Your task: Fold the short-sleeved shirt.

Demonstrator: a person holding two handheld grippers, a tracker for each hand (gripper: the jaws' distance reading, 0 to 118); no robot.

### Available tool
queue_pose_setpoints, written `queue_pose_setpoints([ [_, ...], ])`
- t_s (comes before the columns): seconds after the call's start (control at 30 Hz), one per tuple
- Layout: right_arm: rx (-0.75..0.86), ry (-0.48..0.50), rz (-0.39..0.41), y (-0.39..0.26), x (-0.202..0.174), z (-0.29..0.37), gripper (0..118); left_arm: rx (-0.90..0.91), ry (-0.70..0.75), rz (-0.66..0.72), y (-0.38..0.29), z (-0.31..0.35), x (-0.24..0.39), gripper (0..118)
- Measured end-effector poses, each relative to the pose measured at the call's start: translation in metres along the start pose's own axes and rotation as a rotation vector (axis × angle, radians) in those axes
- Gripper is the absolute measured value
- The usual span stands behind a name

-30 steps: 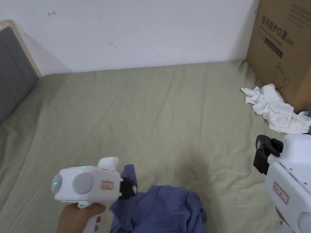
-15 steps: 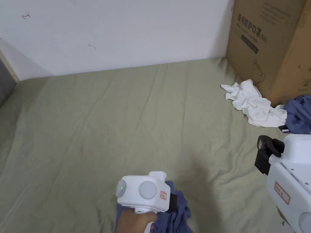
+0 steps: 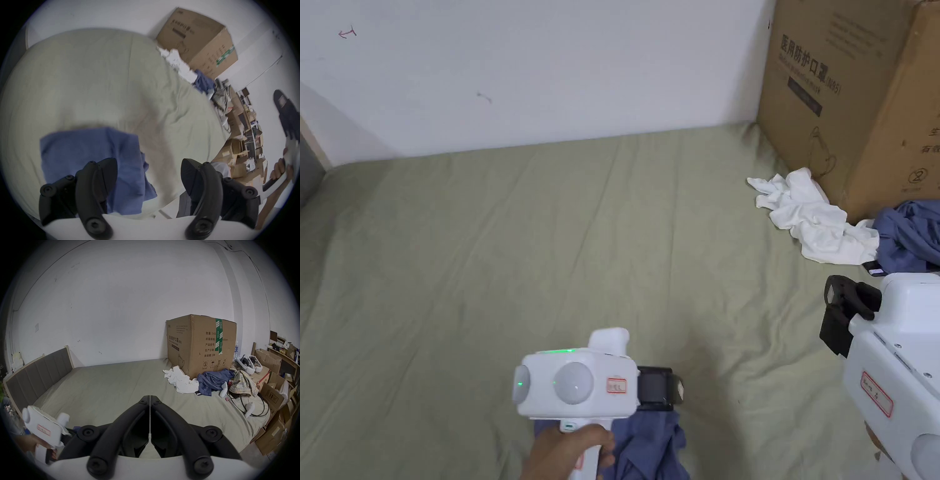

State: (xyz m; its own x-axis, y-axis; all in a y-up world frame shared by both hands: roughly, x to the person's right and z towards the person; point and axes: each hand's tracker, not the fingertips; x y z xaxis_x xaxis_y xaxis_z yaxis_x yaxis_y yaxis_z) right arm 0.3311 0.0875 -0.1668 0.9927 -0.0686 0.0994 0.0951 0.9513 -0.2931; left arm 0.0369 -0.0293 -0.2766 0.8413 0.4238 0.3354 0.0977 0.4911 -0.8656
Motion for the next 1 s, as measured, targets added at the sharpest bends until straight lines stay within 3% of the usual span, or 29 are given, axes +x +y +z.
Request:
queue_pose_setpoints([
  [0.2, 0.014, 0.007, 0.009, 0.007, -0.007, 0.002, 3, 0.193, 0.057, 0.014, 0.008, 0.047, -0.034, 116],
  [0.43, 0.016, 0.014, 0.016, 0.009, -0.014, 0.002, 3, 0.258, 0.187, 0.006, -0.002, 0.054, -0.076, 114],
  [0.5, 0.015, 0.016, 0.018, 0.010, -0.014, 0.002, 3, 0.308, 0.226, -0.020, -0.010, 0.051, -0.084, 101],
  [0.6, 0.012, 0.018, 0.018, 0.009, -0.015, 0.001, 3, 0.311, 0.251, -0.046, -0.022, 0.040, -0.089, 42],
  [0.63, 0.012, 0.019, 0.017, 0.009, -0.014, 0.000, 3, 0.304, 0.248, -0.048, -0.026, 0.034, -0.091, 12],
  [0.73, 0.008, 0.017, 0.017, 0.009, -0.014, 0.000, 3, 0.267, 0.216, -0.033, -0.039, 0.019, -0.091, 6],
  [1.0, -0.009, 0.005, 0.010, 0.004, -0.005, -0.002, 3, 0.149, 0.169, -0.137, -0.075, -0.027, -0.052, 5],
])
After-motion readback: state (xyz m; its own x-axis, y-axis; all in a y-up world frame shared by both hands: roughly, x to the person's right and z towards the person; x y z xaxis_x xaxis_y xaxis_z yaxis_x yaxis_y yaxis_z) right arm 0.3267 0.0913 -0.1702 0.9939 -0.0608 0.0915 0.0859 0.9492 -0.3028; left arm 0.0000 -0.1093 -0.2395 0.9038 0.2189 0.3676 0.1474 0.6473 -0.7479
